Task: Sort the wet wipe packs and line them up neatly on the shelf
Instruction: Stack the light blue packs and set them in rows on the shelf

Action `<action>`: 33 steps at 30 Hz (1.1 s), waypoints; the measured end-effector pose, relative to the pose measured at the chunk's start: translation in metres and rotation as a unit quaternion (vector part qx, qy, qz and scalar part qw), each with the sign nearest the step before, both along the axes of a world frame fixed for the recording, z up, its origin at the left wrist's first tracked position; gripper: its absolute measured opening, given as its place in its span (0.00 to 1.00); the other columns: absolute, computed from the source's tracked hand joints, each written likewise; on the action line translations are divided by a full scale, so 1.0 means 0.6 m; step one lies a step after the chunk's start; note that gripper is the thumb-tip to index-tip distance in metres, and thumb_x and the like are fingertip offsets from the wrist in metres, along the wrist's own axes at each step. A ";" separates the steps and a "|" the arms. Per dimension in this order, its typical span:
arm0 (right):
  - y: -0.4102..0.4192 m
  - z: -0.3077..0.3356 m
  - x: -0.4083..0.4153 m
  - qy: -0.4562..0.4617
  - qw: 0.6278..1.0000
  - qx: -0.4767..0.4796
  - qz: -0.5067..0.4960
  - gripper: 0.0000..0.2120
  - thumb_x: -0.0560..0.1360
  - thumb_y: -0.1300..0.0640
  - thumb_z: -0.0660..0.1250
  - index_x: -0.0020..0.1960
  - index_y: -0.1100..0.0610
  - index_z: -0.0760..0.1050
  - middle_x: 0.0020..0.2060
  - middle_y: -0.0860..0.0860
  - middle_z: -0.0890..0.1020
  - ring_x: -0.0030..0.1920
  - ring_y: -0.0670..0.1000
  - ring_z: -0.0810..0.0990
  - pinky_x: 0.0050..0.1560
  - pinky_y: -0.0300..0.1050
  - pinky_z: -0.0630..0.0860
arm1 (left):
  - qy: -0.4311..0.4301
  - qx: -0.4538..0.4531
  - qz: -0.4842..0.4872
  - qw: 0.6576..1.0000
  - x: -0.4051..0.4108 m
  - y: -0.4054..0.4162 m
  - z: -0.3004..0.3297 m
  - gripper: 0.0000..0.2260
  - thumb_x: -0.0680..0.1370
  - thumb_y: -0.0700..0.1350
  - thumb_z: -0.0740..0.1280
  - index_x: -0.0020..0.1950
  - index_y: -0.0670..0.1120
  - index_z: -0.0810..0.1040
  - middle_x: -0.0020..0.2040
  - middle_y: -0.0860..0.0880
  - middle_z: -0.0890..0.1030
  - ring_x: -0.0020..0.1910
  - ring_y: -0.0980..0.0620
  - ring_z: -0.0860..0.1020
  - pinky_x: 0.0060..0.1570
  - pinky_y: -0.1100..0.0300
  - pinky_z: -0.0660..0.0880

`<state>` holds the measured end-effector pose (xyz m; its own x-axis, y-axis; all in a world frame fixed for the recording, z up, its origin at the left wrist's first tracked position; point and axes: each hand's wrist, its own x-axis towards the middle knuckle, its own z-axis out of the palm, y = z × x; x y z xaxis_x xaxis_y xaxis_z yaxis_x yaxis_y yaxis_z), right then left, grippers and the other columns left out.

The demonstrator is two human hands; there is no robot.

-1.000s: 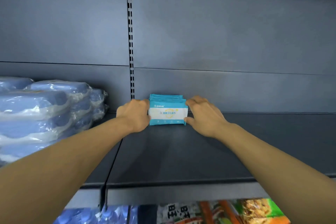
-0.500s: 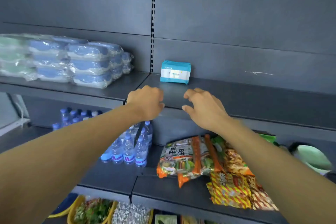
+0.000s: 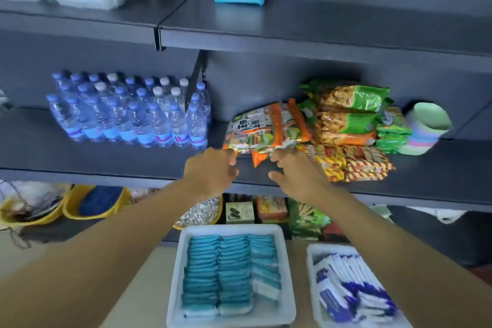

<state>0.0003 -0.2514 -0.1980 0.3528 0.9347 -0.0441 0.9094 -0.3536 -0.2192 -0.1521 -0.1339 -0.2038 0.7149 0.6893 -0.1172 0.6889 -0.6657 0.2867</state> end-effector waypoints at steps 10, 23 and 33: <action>-0.094 -0.282 -0.004 0.074 0.983 -0.154 -0.064 0.13 0.78 0.52 0.62 0.60 0.55 0.70 0.53 0.53 0.79 0.53 0.57 0.78 0.46 0.46 0.73 | 0.083 -0.114 -0.003 0.990 -0.033 -0.048 -0.285 0.13 0.80 0.54 0.59 0.61 0.51 0.73 0.55 0.48 0.80 0.52 0.46 0.78 0.45 0.53 0.76; -0.125 -0.679 0.021 0.160 0.953 -0.256 -0.013 0.18 0.77 0.54 0.63 0.65 0.57 0.66 0.61 0.55 0.72 0.60 0.55 0.73 0.55 0.47 0.72 | 0.147 -0.212 0.051 0.965 -0.014 -0.159 -0.649 0.15 0.79 0.52 0.60 0.66 0.53 0.68 0.60 0.52 0.78 0.58 0.48 0.76 0.52 0.53 0.75; -0.123 -0.917 0.013 0.098 0.953 -0.282 -0.039 0.25 0.74 0.60 0.67 0.68 0.60 0.62 0.62 0.56 0.72 0.60 0.57 0.74 0.56 0.50 0.73 | 0.123 -0.157 0.005 0.980 0.019 -0.159 -0.828 0.19 0.79 0.49 0.62 0.70 0.52 0.65 0.66 0.50 0.72 0.66 0.49 0.69 0.57 0.52 0.71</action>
<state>0.0081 -0.3254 -0.7484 0.3527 0.7139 -0.6049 0.8366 -0.5302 -0.1379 -0.1409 -0.2291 -0.7004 0.6313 0.5983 -0.4935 0.7693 -0.5636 0.3008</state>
